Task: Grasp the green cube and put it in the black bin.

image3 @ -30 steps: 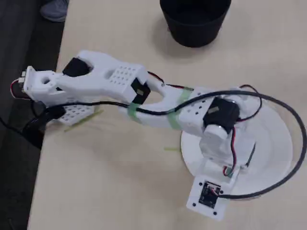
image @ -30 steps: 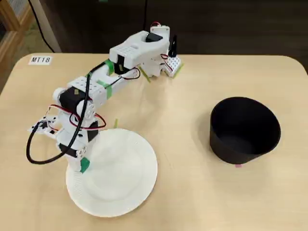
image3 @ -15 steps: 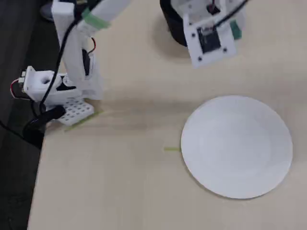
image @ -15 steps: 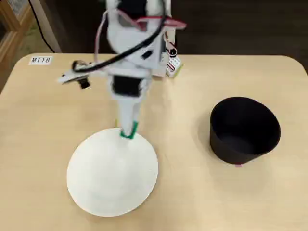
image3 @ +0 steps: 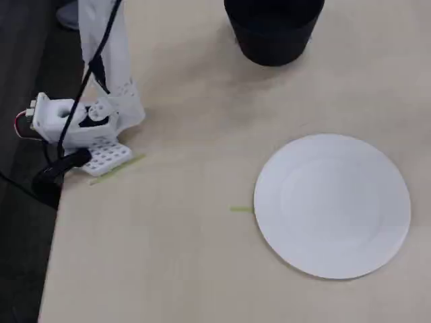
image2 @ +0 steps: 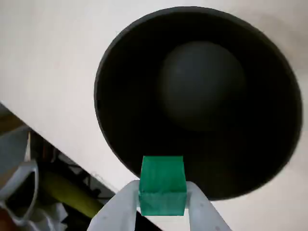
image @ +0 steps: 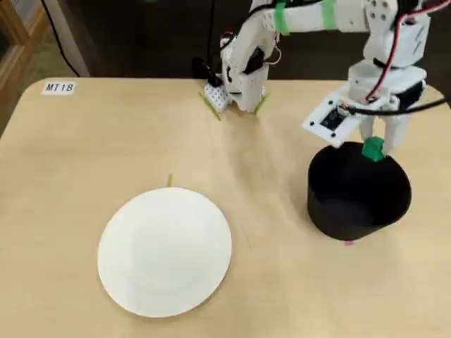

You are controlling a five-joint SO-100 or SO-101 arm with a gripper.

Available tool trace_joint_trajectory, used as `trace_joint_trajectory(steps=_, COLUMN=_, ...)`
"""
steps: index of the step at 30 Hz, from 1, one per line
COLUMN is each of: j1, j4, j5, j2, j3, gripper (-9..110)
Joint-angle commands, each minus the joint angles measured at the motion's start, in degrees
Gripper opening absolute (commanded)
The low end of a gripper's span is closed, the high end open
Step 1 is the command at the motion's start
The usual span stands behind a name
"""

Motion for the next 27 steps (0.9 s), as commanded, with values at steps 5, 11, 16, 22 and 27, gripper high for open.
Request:
trace_joint_trajectory(steps=5, j1=2.55, j4=-7.47, j5=0.62, j2=-3.96, j3=-0.62, gripper=0)
trace_joint_trajectory(steps=11, j1=5.01, j4=-5.80, j5=0.26, j2=-4.48, j3=-0.62, gripper=0)
trace_joint_trajectory(steps=16, j1=4.66, j4=-2.72, j5=-1.67, j2=-4.48, j3=-0.62, gripper=33)
trace_joint_trajectory(steps=22, j1=3.69, j4=-2.90, j5=-0.97, j2=-4.31, j3=-0.79, gripper=12)
trace_joint_trajectory(steps=27, j1=7.21, j4=2.11, j5=0.53, j2=-0.09, j3=-1.58, gripper=0)
